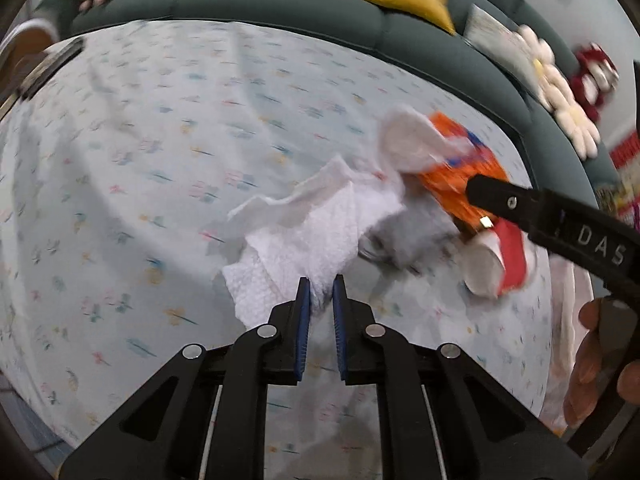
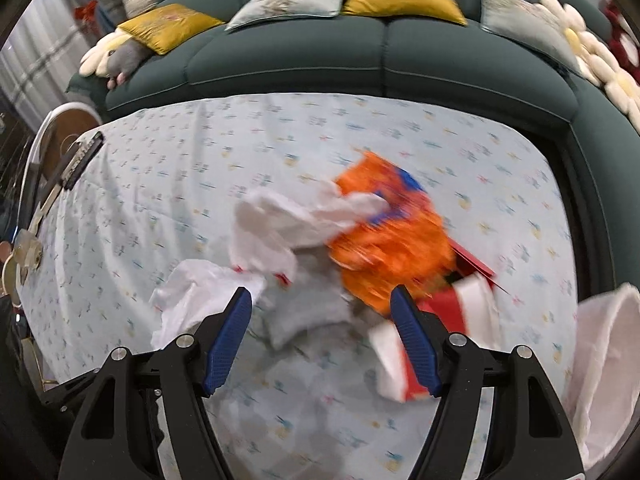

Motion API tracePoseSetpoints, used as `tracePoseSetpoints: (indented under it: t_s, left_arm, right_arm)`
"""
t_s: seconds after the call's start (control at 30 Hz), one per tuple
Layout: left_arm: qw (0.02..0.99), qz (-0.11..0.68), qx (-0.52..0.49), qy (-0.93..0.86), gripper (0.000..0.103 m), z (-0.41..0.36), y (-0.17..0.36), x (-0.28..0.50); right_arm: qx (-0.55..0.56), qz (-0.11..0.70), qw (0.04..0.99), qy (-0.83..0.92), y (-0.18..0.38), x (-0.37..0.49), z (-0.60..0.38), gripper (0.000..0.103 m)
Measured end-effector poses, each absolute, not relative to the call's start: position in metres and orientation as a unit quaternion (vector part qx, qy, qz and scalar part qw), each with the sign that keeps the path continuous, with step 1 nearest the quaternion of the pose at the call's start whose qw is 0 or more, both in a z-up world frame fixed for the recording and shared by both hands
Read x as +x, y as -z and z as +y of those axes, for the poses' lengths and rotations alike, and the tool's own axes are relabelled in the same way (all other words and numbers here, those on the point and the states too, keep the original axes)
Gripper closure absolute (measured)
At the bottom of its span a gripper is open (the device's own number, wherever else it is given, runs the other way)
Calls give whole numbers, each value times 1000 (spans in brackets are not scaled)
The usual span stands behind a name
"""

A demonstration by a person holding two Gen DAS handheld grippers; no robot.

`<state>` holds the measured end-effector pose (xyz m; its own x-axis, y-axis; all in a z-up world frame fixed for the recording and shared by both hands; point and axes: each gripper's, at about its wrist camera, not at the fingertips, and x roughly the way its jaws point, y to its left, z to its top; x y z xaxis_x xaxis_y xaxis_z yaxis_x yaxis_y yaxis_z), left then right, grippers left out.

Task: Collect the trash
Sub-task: 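Lift the white tissue with the left tool while the right tool reaches toward the white glove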

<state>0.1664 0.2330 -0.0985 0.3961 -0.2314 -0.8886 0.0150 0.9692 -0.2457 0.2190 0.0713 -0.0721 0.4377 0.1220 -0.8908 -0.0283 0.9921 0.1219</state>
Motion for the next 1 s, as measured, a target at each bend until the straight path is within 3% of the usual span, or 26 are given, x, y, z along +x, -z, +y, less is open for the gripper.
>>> tracePoseSetpoints:
  t_s: [0.3, 0.37, 0.43, 0.5, 1.0]
  left_arm:
    - [844, 524, -109, 29, 92, 268, 85, 193]
    - [843, 525, -114, 29, 92, 272, 87, 194]
    - [842, 527, -114, 33, 92, 270, 88, 194]
    - [840, 529, -117, 39, 92, 267, 89, 194]
    - [856, 498, -90, 102, 92, 186, 35, 174]
  right_arm:
    - [17, 544, 837, -57, 104, 255, 123, 36]
    - [-2, 551, 833, -51, 115, 260, 129, 45]
    - [-7, 566, 823, -51, 125, 262, 131, 76]
    - [3, 571, 820, -51, 128, 261, 128, 89]
    - [44, 473, 879, -42, 3, 205, 51, 95]
